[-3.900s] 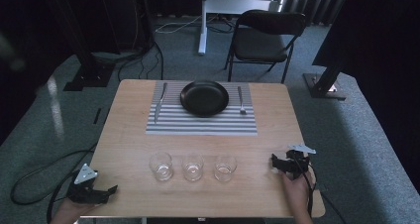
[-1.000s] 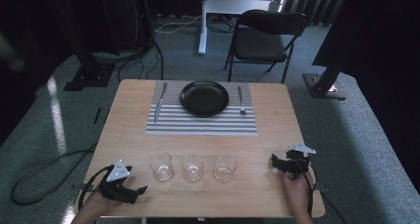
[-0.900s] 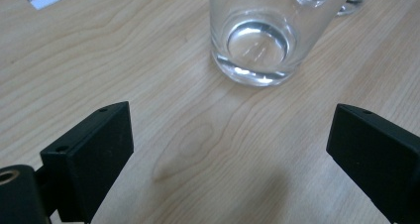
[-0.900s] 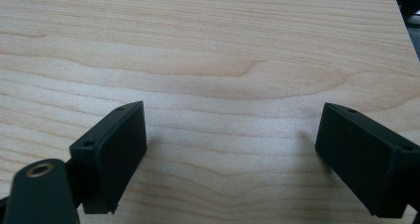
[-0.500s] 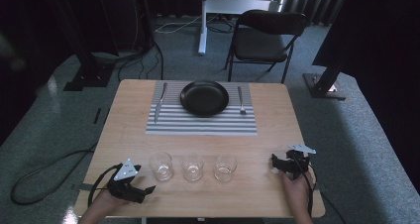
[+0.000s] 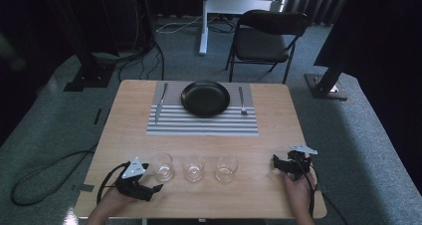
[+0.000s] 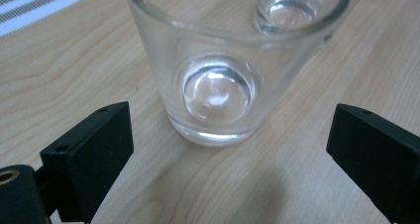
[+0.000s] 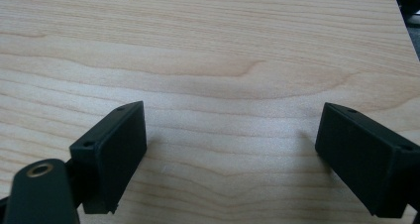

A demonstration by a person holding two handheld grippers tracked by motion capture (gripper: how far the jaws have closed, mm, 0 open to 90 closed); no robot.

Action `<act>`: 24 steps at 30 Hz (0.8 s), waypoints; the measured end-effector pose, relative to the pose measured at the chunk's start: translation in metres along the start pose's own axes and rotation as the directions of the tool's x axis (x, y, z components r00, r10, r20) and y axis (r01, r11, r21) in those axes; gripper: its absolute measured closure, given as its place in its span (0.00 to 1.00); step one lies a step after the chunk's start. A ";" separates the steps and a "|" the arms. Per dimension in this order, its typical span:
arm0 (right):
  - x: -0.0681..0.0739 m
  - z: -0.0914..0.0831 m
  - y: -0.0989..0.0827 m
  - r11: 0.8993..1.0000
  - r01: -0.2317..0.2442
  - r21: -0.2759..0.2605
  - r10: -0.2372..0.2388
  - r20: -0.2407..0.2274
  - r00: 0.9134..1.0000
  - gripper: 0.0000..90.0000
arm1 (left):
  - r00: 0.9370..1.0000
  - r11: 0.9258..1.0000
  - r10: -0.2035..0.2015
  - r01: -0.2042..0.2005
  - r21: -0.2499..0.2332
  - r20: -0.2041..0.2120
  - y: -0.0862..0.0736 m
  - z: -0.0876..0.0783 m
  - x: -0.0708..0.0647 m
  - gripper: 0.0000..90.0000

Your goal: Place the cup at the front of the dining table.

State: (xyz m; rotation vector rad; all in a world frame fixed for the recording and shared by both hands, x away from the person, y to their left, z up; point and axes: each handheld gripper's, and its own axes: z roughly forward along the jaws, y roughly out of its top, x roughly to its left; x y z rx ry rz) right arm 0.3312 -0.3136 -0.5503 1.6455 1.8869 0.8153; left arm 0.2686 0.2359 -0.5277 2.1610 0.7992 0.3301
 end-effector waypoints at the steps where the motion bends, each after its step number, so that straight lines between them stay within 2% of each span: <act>1: 0.000 0.000 0.000 1.000 0.000 0.000 0.000 0.000 1.000 0.13 | 1.000 1.000 -0.002 0.002 -0.005 0.003 0.001 0.000 0.000 0.05; 9: 0.000 0.000 0.000 1.000 0.000 0.000 0.000 0.000 1.000 0.13 | 1.000 0.999 0.006 -0.006 -0.033 0.001 0.006 0.004 -0.003 0.05; 10: 0.000 0.000 0.000 1.000 0.000 0.000 0.000 0.000 1.000 0.13 | 1.000 0.999 0.008 -0.008 -0.033 -0.010 0.006 0.004 -0.003 0.05; 14: 0.000 0.000 0.000 1.000 -0.001 0.000 0.001 0.000 1.000 0.13 | 1.000 0.998 -0.013 0.013 -0.056 -0.006 0.009 0.005 -0.001 0.08; 24: 0.000 0.000 0.000 1.000 -0.001 0.000 0.001 0.000 1.000 0.13 | 1.000 0.995 -0.006 0.004 -0.100 -0.020 0.015 0.011 -0.006 0.08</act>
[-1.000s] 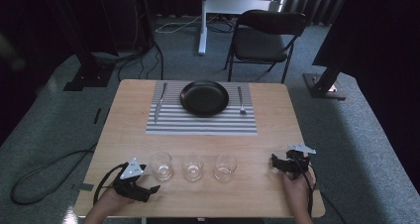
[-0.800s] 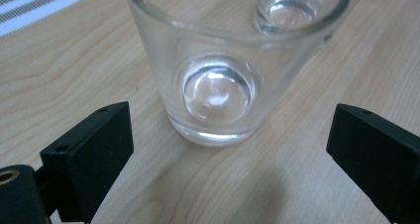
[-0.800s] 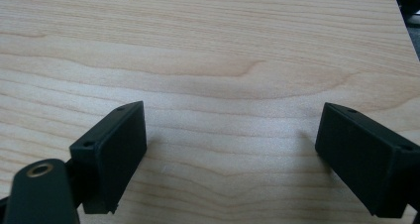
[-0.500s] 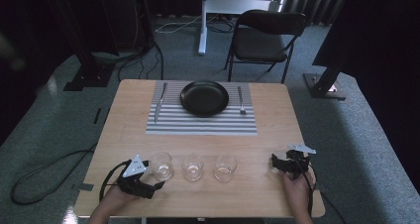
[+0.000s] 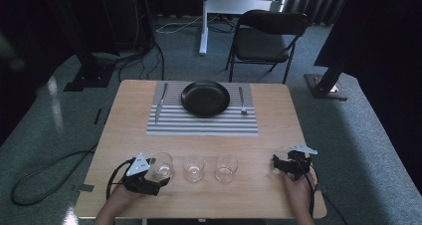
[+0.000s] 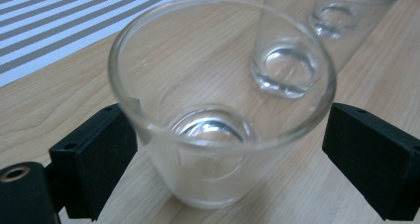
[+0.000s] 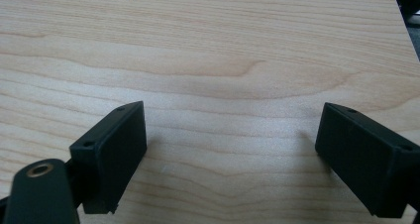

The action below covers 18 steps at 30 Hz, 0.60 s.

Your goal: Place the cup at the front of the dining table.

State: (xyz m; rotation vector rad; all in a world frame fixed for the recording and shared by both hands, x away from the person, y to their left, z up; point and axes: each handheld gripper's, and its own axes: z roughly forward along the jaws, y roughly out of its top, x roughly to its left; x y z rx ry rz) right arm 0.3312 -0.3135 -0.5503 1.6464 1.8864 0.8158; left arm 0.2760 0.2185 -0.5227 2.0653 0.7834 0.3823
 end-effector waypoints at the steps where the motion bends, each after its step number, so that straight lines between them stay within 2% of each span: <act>1: 0.000 0.000 0.000 1.000 0.000 0.000 0.000 0.000 1.000 0.13 | 1.000 1.000 -0.001 0.001 0.002 0.001 0.000 0.001 0.000 0.08; 4: 0.000 0.000 0.000 1.000 0.001 0.000 -0.001 0.000 1.000 0.13 | 1.000 1.000 0.001 -0.001 -0.001 -0.012 0.000 0.002 0.000 0.12; 10: 0.000 0.000 0.000 1.000 0.001 0.000 -0.001 0.000 1.000 0.13 | 0.998 0.998 -0.011 0.008 -0.055 -0.059 0.000 0.004 -0.003 0.12; 14: 0.000 0.000 0.000 1.000 0.001 0.000 -0.001 0.000 1.000 0.13 | 0.996 0.998 -0.002 -0.004 -0.069 -0.089 0.000 0.006 -0.004 0.16; 18: 0.000 0.000 0.000 1.000 0.000 0.000 0.000 0.000 1.000 0.13 | 0.996 0.998 -0.008 0.001 -0.070 -0.090 0.001 0.006 -0.004 0.20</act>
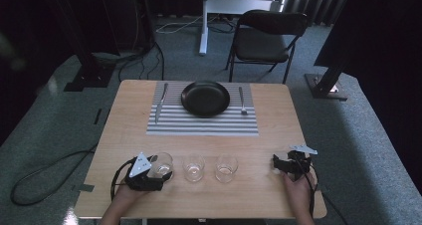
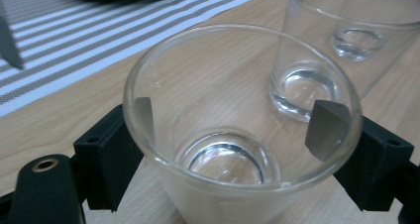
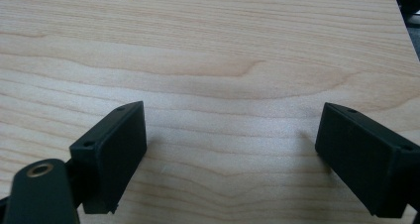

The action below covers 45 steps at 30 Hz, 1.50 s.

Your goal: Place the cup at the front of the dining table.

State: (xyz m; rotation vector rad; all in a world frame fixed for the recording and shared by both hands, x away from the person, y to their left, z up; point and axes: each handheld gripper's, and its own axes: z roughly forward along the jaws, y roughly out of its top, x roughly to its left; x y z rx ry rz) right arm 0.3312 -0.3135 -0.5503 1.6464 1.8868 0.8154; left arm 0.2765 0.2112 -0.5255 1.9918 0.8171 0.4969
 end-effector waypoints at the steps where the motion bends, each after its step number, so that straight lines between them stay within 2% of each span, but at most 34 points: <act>1: 0.000 0.000 0.000 1.000 0.000 0.000 0.000 0.000 1.000 0.13 | 1.000 1.000 0.000 0.000 -0.006 -0.001 0.001 0.000 -0.001 0.20; 2: 0.000 0.000 0.000 1.000 0.000 0.000 0.000 0.000 1.000 0.13 | 1.000 1.000 0.010 -0.010 -0.013 -0.014 0.001 0.000 -0.001 0.20; 5: 0.000 0.000 0.000 1.000 0.000 0.000 0.000 0.000 1.000 0.13 | 1.000 1.000 0.007 -0.008 -0.019 -0.022 0.002 0.000 -0.003 0.21; 9: 0.000 0.000 0.000 1.000 0.000 0.000 0.000 0.000 1.000 0.13 | 1.000 1.000 -0.022 0.022 -0.001 -0.006 0.004 -0.001 -0.001 0.21; 14: 0.000 0.000 0.000 1.000 0.000 0.000 0.000 0.000 1.000 0.13 | 0.999 0.999 -0.030 0.030 0.012 -0.022 0.006 -0.001 -0.003 0.22; 18: 0.000 0.000 0.000 1.000 0.000 0.000 0.000 0.000 1.000 0.13 | 0.999 0.999 -0.024 0.025 0.024 -0.031 0.007 -0.001 -0.004 0.22; 21: 0.000 0.000 0.000 1.000 0.000 0.000 0.000 0.000 1.000 0.13 | 0.999 1.000 -0.014 0.015 0.023 -0.053 0.008 -0.001 -0.006 0.22; 27: 0.000 0.000 0.000 1.000 0.000 0.000 0.000 0.000 1.000 0.13 | 0.999 0.999 -0.006 0.008 0.043 -0.041 0.011 -0.003 -0.006 0.22; 33: 0.000 0.000 0.000 1.000 0.000 0.000 0.000 0.000 1.000 0.13 | 0.999 1.000 -0.006 0.007 0.026 -0.036 0.015 -0.009 -0.006 0.22; 38: 0.000 0.000 0.000 1.000 0.000 0.000 0.000 -0.001 1.000 0.13 | 0.997 0.999 -0.017 0.020 0.029 -0.070 0.016 -0.011 -0.003 0.22; 40: 0.000 0.000 0.000 1.000 0.000 0.000 0.000 0.000 1.000 0.13 | 0.997 0.999 -0.017 0.020 0.029 -0.070 0.016 -0.011 -0.003 0.22; 45: 0.000 0.000 0.000 1.000 0.000 0.000 0.000 0.000 1.000 0.13 | 0.995 0.999 -0.030 0.031 0.010 -0.095 0.020 -0.013 0.000 0.22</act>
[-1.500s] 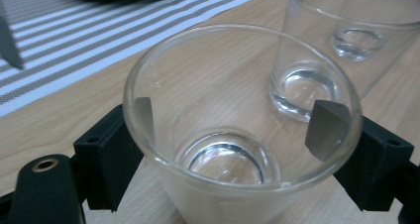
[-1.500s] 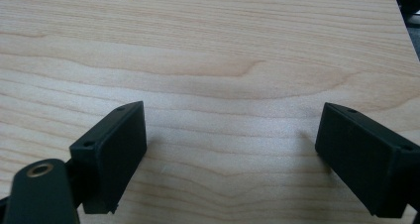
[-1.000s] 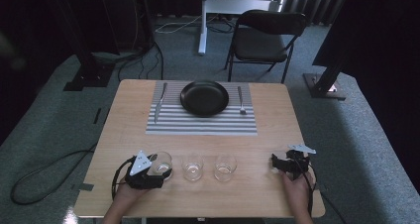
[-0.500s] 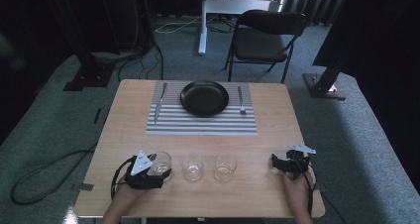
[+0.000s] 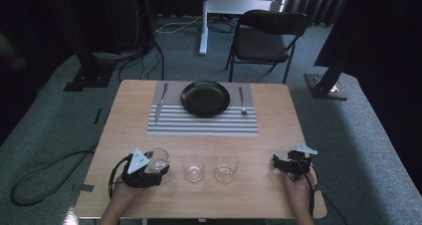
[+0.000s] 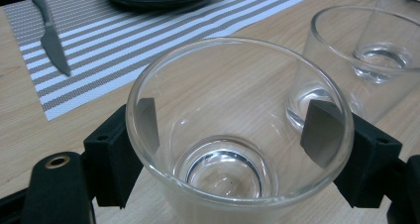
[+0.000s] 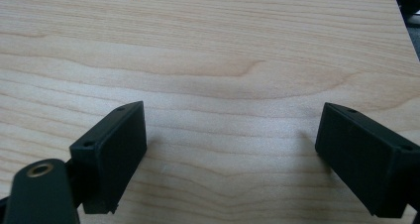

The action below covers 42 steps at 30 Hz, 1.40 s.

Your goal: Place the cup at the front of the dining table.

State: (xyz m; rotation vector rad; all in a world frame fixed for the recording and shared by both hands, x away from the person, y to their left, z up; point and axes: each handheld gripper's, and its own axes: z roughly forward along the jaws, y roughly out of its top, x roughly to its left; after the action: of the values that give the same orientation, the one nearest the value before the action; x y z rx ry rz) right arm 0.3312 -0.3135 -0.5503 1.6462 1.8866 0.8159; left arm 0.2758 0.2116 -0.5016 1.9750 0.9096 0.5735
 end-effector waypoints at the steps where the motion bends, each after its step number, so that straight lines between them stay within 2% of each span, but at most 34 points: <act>1: 0.000 0.000 0.000 1.000 0.001 0.000 -0.001 0.000 1.000 0.13 | 1.000 1.000 -0.007 0.007 0.001 0.002 0.001 0.001 0.001 0.22; 7: 0.000 0.000 0.000 1.000 0.001 0.000 -0.001 0.000 1.000 0.13 | 1.000 1.000 -0.011 0.011 0.001 -0.008 0.003 0.004 0.002 0.22; 12: 0.000 0.000 0.000 1.000 0.000 0.000 0.000 0.000 1.000 0.13 | 0.999 1.000 -0.020 0.020 -0.007 -0.048 0.005 0.008 0.004 0.22; 17: 0.000 0.000 0.000 1.000 0.001 0.000 -0.001 0.000 1.000 0.13 | 0.998 0.999 -0.043 0.042 -0.008 -0.041 0.007 0.013 0.006 0.22; 21: 0.000 0.000 0.000 1.000 0.001 0.000 -0.001 0.000 1.000 0.13 | 0.998 0.999 -0.040 0.040 -0.003 -0.058 0.009 0.017 0.007 0.22; 26: 0.000 0.000 0.000 1.000 0.001 0.000 -0.001 0.000 1.000 0.13 | 0.998 0.999 -0.047 0.047 0.003 -0.051 0.012 0.020 0.010 0.22; 29: 0.000 0.000 0.000 1.000 0.001 0.000 -0.001 0.000 1.000 0.13 | 0.997 0.999 -0.041 0.041 0.005 -0.066 0.017 0.025 0.010 0.22; 37: 0.000 0.000 0.000 1.000 0.001 0.000 -0.001 0.000 1.000 0.13 | 0.995 0.998 -0.058 0.058 -0.005 -0.083 0.028 0.034 0.014 0.22; 42: 0.000 0.000 0.000 1.000 0.001 0.000 -0.001 0.000 1.000 0.13 | 0.995 0.998 -0.065 0.064 -0.013 -0.074 0.030 0.039 0.012 0.22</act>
State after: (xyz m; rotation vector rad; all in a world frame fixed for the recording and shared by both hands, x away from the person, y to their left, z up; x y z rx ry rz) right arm 0.3311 -0.3136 -0.5503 1.6459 1.8868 0.8152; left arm 0.3215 0.1904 -0.4956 1.9185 1.0106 0.6172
